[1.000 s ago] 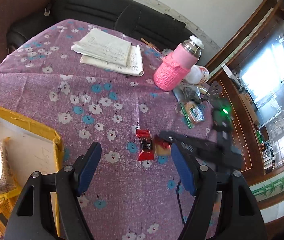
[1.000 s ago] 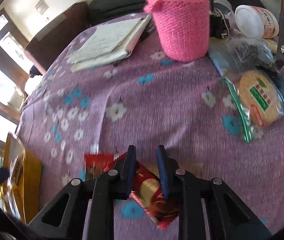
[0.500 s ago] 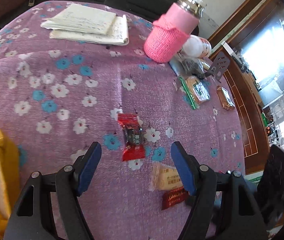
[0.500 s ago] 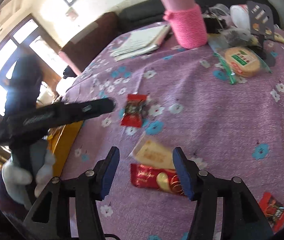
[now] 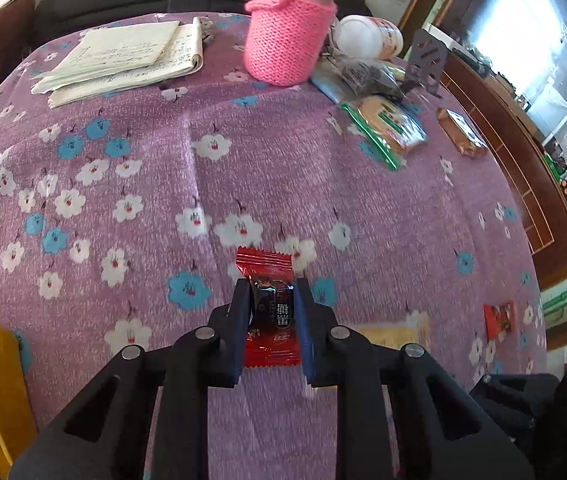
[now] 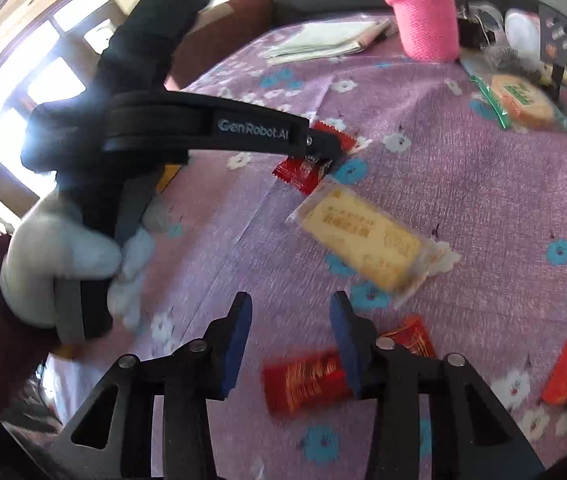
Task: Organize snacks
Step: 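Grasp the red candy with the left tool while the right grasps the red chocolate bar, then carry the red candy and chocolate bar into the tray and open both tools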
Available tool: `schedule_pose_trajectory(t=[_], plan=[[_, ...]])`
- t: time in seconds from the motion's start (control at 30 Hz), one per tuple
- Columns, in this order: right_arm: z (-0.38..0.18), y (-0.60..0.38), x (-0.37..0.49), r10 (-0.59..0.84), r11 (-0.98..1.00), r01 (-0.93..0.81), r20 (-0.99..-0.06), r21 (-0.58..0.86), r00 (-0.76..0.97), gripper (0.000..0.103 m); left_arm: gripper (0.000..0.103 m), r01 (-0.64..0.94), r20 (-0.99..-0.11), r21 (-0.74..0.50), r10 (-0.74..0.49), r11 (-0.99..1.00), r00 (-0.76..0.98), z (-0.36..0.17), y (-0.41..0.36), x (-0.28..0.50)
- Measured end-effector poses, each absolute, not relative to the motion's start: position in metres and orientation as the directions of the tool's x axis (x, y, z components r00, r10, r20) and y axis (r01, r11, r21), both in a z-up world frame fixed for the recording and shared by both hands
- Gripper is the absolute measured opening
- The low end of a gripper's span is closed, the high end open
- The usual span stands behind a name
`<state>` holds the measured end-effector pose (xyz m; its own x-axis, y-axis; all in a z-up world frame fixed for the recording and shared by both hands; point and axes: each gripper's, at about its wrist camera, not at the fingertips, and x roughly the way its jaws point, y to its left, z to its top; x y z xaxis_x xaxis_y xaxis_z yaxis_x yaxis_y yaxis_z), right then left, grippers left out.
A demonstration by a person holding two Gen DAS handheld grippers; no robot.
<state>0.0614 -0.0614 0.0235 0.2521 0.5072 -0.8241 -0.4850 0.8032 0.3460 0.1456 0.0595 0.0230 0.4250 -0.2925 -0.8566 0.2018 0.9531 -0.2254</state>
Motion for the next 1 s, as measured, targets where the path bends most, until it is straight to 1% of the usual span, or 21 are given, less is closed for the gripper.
schedule_pose_trajectory(t=[0.1, 0.17, 0.23, 0.27, 0.33, 0.43, 0.5, 0.53, 0.6, 0.63, 0.67, 0.7, 0.73, 0.77, 0.8, 1.0], plan=[[0.027, -0.071, 0.054, 0.540, 0.787, -0.477, -0.811, 0.392, 0.225, 0.045, 0.018, 0.234, -0.865, -0.242, -0.318, 0.942, 0.388, 0.024, 0.059, 0.135], [0.037, -0.083, 0.054, 0.547, 0.800, -0.458, -0.784, 0.387, 0.293, 0.046, 0.019, 0.231, -0.862, -0.252, -0.326, 0.940, 0.389, 0.028, 0.064, 0.127], [0.043, -0.095, 0.059, 0.523, 0.831, -0.422, -0.768, 0.363, 0.369, 0.064, 0.019, 0.220, -0.848, -0.292, -0.358, 0.931, 0.391, 0.031, 0.070, 0.122], [0.042, -0.099, 0.063, 0.509, 0.843, -0.402, -0.773, 0.358, 0.379, 0.066, 0.021, 0.213, -0.841, -0.306, -0.368, 0.928, 0.395, 0.033, 0.072, 0.120], [0.038, -0.105, 0.070, 0.479, 0.865, -0.354, -0.794, 0.355, 0.373, 0.066, 0.022, 0.210, -0.834, -0.309, -0.371, 0.928, 0.408, 0.034, 0.073, 0.116], [0.039, -0.109, 0.064, 0.435, 0.893, -0.301, -0.814, 0.335, 0.386, 0.066, 0.033, 0.234, -0.844, -0.256, -0.334, 0.938, 0.419, 0.028, 0.063, 0.113], [0.041, -0.110, 0.054, 0.428, 0.899, -0.276, -0.815, 0.340, 0.391, 0.066, 0.036, 0.247, -0.855, -0.239, -0.324, 0.939, 0.405, 0.020, 0.054, 0.113], [0.040, -0.108, 0.050, 0.424, 0.902, -0.266, -0.818, 0.341, 0.389, 0.066, 0.040, 0.259, -0.844, -0.214, -0.312, 0.942, 0.437, 0.021, 0.049, 0.110], [0.038, -0.102, 0.043, 0.417, 0.904, -0.266, -0.826, 0.334, 0.379, 0.065, 0.043, 0.276, -0.843, -0.163, -0.279, 0.947, 0.460, 0.021, 0.042, 0.108], [0.036, -0.096, 0.043, 0.401, 0.910, -0.269, -0.833, 0.315, 0.381, 0.064, 0.040, 0.278, -0.844, -0.155, -0.273, 0.948, 0.463, 0.021, 0.040, 0.106], [0.034, -0.089, 0.042, 0.373, 0.920, -0.270, -0.843, 0.283, 0.387, 0.063, 0.025, 0.277, -0.844, -0.153, -0.271, 0.949, 0.463, 0.022, 0.040, 0.105], [0.030, -0.083, 0.044, 0.349, 0.928, -0.271, -0.852, 0.256, 0.389, 0.055, 0.024, 0.273, -0.850, -0.143, -0.259, 0.951, 0.458, 0.023, 0.041, 0.104], [0.027, -0.078, 0.043, 0.328, 0.933, -0.273, -0.862, 0.233, 0.387, 0.043, 0.023, 0.268, -0.853, -0.137, -0.251, 0.954, 0.458, 0.023, 0.042, 0.103], [0.029, -0.074, 0.041, 0.292, 0.943, -0.274, -0.863, 0.188, 0.412, 0.037, 0.023, 0.257, -0.852, -0.128, -0.239, 0.958, 0.466, 0.025, 0.045, 0.099], [0.029, -0.072, 0.040, 0.284, 0.944, -0.278, -0.868, 0.178, 0.408, 0.026, 0.023, 0.250, -0.851, -0.127, -0.235, 0.960, 0.470, 0.026, 0.046, 0.097], [0.032, -0.078, 0.023, 0.318, 0.939, -0.262, -0.858, 0.224, 0.403, 0.025, 0.023, 0.187, -0.821, -0.215, -0.281, 0.958, 0.497, 0.042, 0.071, 0.066]])
